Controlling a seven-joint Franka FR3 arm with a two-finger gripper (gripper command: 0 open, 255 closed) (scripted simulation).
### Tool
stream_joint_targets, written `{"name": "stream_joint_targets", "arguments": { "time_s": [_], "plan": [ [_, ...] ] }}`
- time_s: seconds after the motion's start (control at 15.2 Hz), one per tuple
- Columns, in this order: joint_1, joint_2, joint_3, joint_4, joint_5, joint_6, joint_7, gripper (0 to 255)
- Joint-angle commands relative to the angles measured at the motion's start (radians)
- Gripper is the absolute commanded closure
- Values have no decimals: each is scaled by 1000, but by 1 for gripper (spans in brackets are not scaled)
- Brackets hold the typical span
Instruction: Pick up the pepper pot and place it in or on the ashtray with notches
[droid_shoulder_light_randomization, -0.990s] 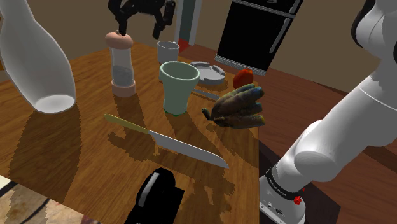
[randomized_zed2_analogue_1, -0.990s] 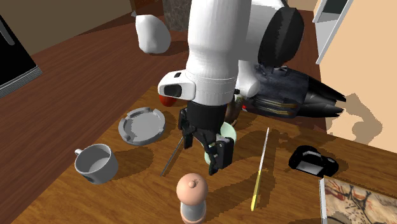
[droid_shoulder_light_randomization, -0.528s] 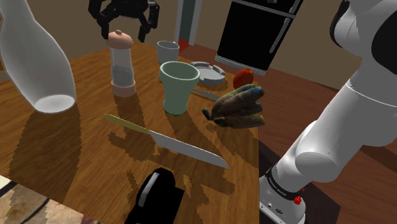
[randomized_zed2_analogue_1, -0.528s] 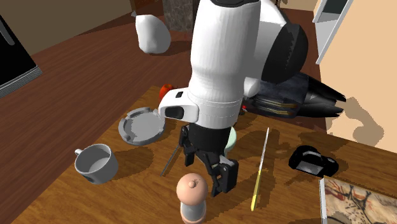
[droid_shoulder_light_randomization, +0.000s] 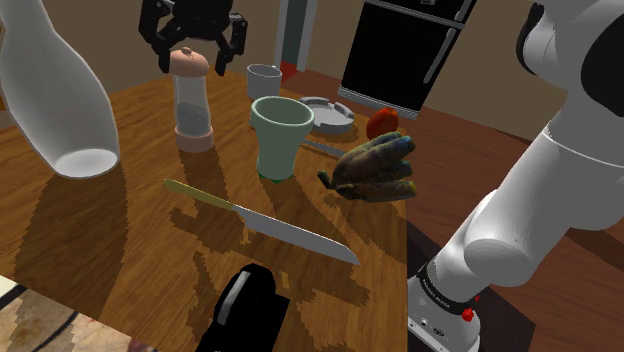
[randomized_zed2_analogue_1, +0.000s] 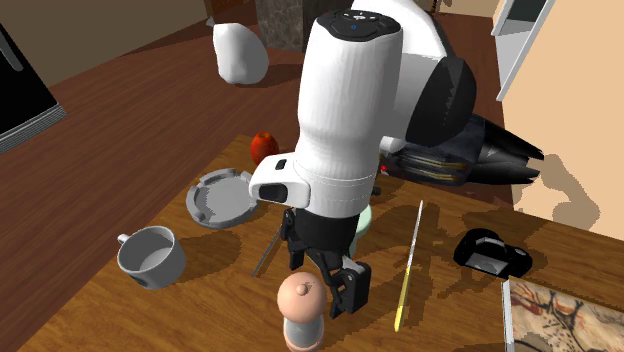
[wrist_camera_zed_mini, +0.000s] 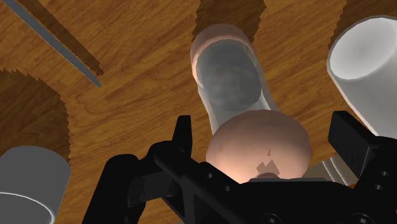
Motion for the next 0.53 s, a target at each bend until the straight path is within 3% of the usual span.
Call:
{"name": "stream_joint_targets", "arguments": {
  "time_s": [0.0,0.07,0.13,0.46],
  "plan": [
    [0,0,0,0,0,0,0,0],
    [0,0,0,0,0,0,0,0],
    [0,0,0,0,0,0,0,255],
    [0,0,0,0,0,0,0,255]
  ]
}}
